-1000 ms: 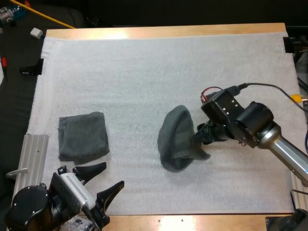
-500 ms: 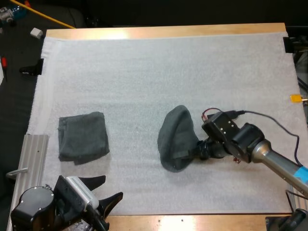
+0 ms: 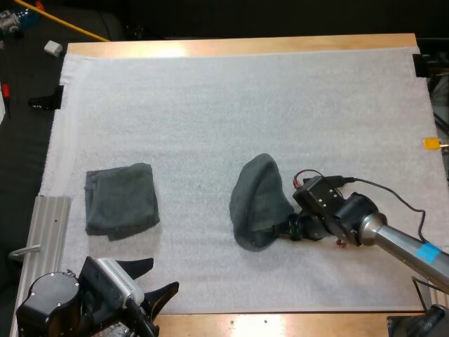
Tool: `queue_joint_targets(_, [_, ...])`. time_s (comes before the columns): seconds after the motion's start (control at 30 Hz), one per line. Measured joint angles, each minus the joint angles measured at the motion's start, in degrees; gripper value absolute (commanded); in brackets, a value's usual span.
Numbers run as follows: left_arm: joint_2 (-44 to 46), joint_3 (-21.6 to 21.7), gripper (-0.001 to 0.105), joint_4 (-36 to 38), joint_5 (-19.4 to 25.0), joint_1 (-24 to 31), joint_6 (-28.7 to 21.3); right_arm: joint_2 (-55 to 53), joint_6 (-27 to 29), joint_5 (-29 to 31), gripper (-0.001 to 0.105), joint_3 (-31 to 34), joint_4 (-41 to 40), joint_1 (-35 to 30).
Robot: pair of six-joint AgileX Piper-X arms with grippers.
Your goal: Pick towel from pile, fold and stack
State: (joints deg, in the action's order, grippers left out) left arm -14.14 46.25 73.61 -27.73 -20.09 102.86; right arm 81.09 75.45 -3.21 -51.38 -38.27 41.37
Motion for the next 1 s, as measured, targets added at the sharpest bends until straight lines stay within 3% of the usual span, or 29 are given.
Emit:
queue_joint_targets(0.33, [0.00, 0.00, 0.061, 0.00, 0.00, 0.00, 0.00, 4.83, -1.15, 1.91, 0.044, 0.73, 3.17, 0.00])
queue_joint_targets(0.4, [0.00, 0.00, 0.061, 0.00, 0.00, 0.00, 0.00, 5.58, -1.55, 2.19, 0.036, 0.73, 3.49, 0.00])
queue_joint_targets(0.5, [0.00, 0.00, 0.060, 0.19, 0.00, 0.00, 0.00, 6.43, -2.26, 2.56, 0.016, 0.73, 4.12, 0.00])
queue_joint_targets(0.53, [0.00, 0.00, 0.060, 0.22, 0.00, 0.00, 0.00, 6.47, -2.27, 2.57, 0.018, 0.73, 4.15, 0.00])
queue_joint_targets(0.63, [0.00, 0.00, 0.060, 0.47, 0.00, 0.00, 0.00, 6.70, -2.65, 2.68, 0.001, 0.73, 4.84, 0.00])
queue_joint_targets(1.0, [0.00, 0.00, 0.060, 0.47, 0.00, 0.00, 0.00, 2.98, 0.63, 7.06, 0.000, 0.28, 3.26, 0.00])
